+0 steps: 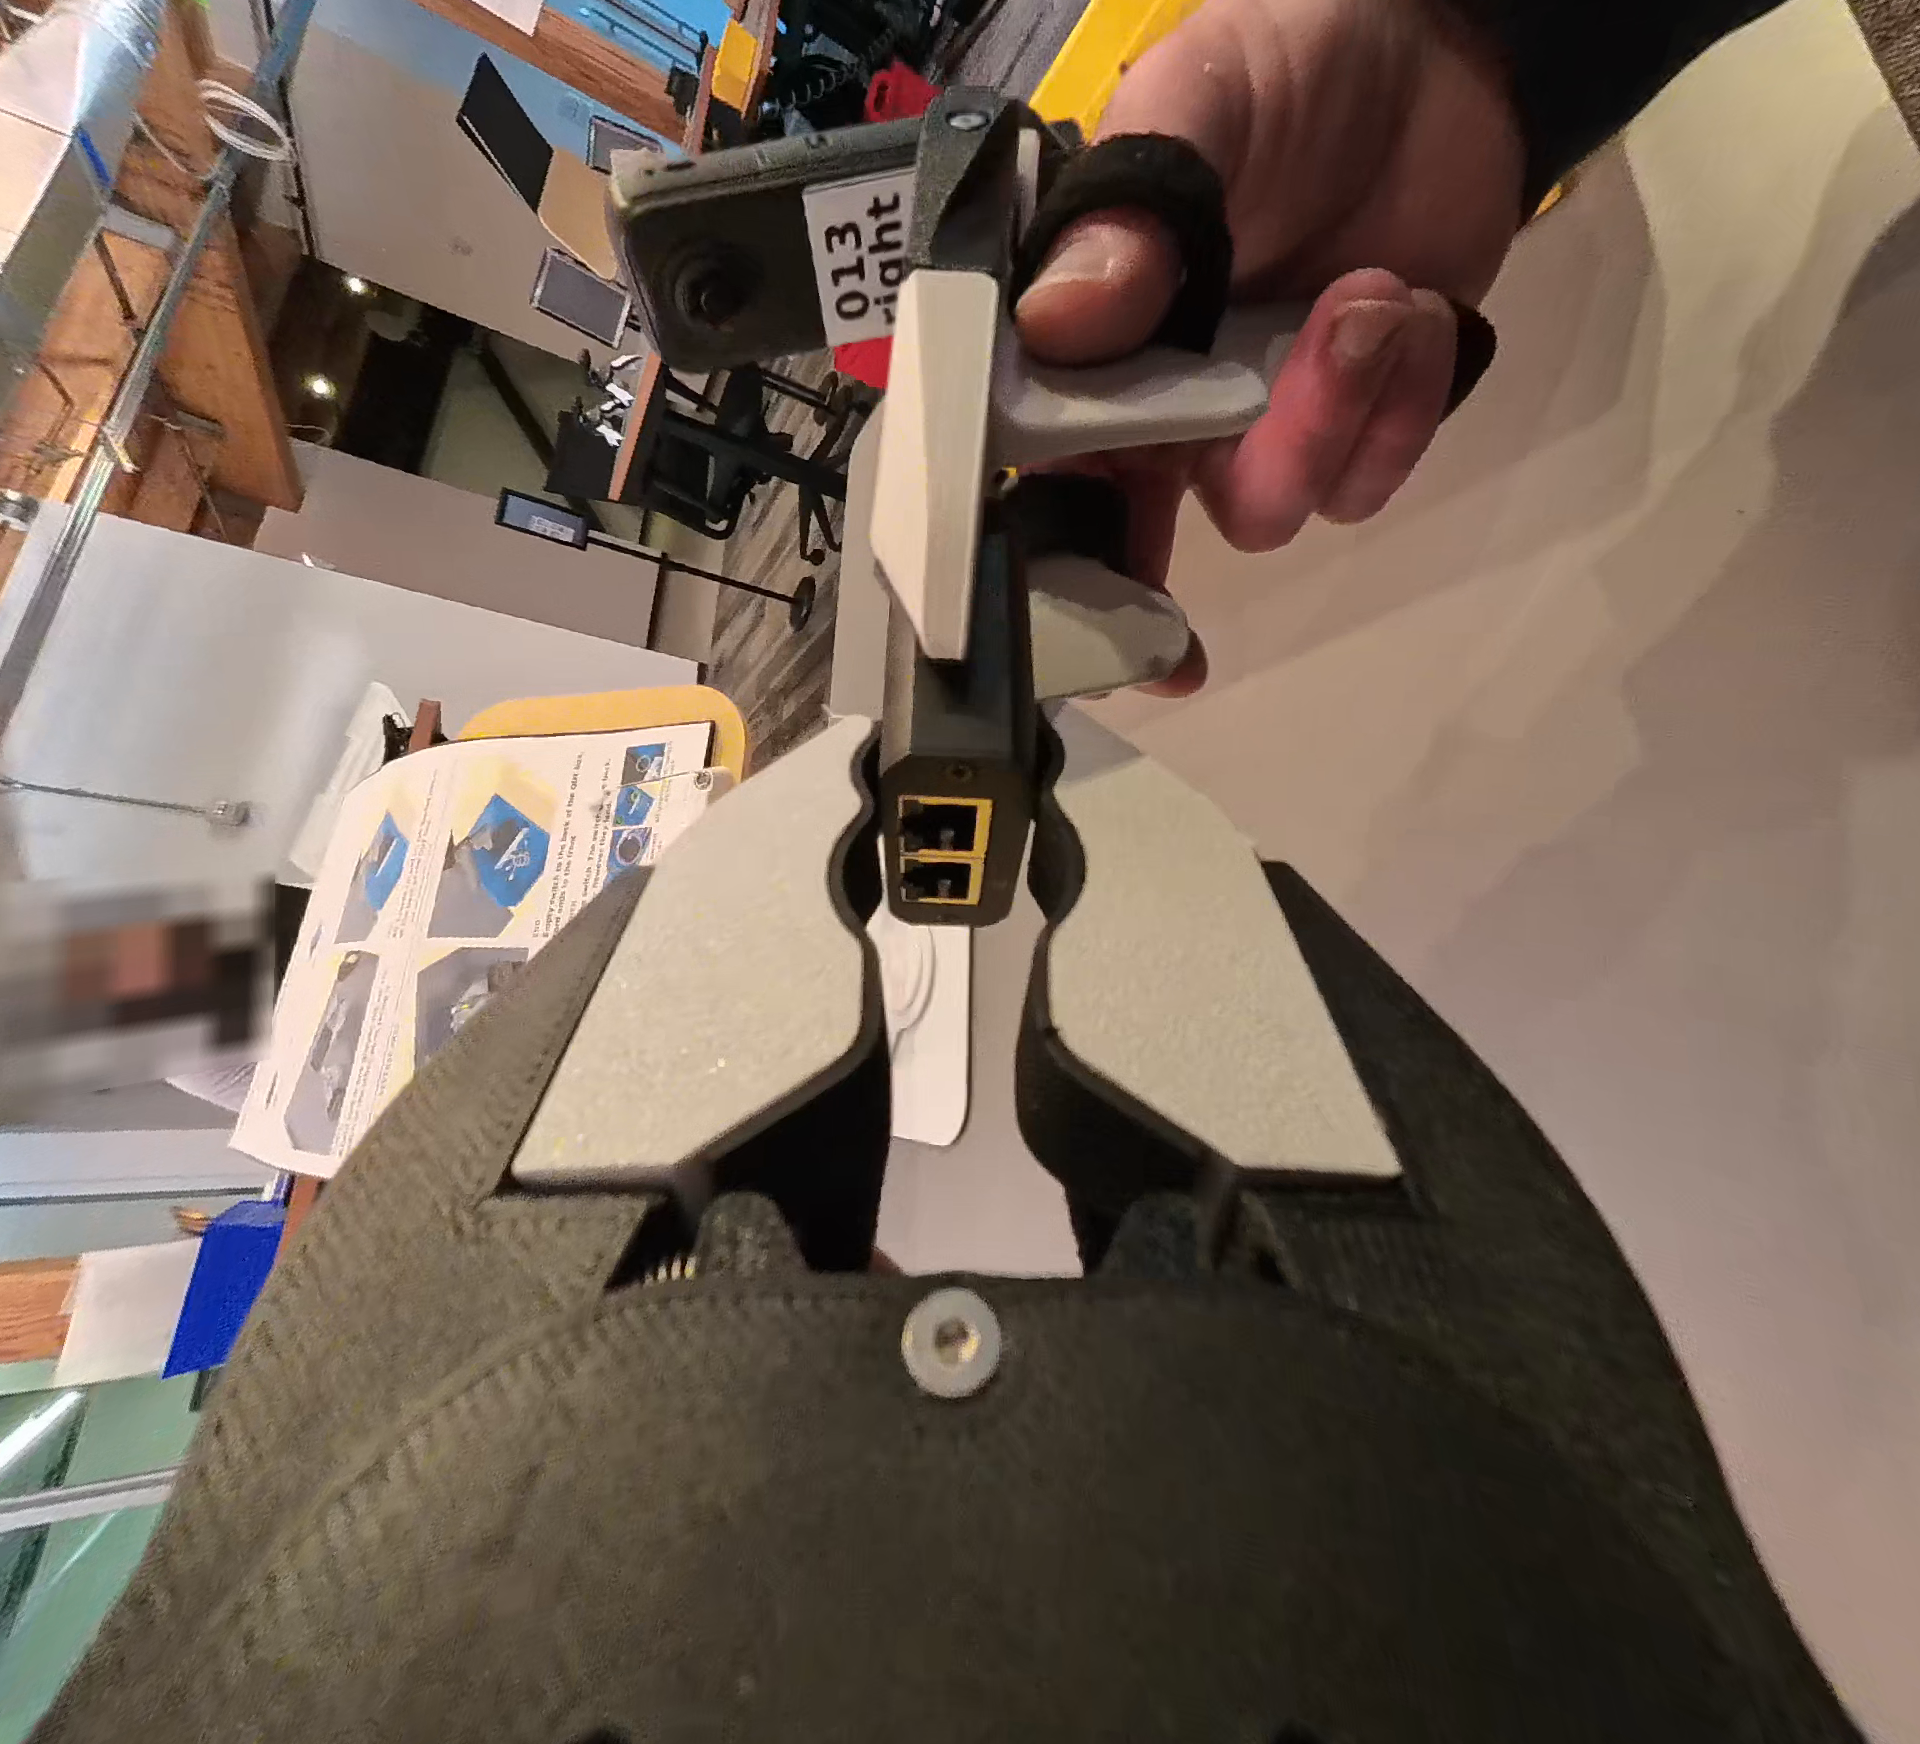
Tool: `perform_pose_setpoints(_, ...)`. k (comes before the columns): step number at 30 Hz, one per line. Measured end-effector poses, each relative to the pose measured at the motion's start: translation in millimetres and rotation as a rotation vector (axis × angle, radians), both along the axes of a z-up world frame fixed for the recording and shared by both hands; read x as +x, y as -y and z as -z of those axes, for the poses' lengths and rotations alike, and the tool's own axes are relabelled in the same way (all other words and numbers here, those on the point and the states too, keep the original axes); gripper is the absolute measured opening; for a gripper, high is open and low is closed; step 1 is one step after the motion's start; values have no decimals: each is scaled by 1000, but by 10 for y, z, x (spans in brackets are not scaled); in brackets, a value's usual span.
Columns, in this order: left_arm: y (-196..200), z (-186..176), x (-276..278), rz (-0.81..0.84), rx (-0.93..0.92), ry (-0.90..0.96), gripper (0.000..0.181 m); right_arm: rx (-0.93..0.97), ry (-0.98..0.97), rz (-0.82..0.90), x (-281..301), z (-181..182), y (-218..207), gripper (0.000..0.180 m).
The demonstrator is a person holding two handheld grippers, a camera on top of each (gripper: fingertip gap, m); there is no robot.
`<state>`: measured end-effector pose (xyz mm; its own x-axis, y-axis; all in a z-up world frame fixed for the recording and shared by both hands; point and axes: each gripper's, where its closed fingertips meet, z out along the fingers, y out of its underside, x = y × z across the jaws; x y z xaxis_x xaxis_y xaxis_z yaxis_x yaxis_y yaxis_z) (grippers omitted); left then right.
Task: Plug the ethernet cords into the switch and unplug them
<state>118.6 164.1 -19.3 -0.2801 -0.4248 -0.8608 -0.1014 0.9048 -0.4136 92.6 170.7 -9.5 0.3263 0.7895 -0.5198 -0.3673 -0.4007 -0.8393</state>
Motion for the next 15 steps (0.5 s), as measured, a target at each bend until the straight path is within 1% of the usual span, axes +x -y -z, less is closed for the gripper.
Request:
perform_pose_setpoints(4, 14, 19, -13, 16, 27, -8, 24, 15, 57, 3, -34, 25, 6, 62)
perform_pose_setpoints(10, -30, 58, 19, -7, -6, -26, 25, 22, 60, 7, -1, 64, -32, 62)
perform_pose_setpoints(11, -30, 37, 15, -3, -19, -16, 27, 30, 37, 6, 11, 51, -35, 62)
perform_pose_setpoints(13, -54, -42, -5, -9, -54, -3, 43, 64, -17, 9, 59, 1, -21, 61)
perform_pose_setpoints(15, -120, -188, -43, -26, -99, 34, 47, 112, -83, -2, 121, -77, 26, 61)
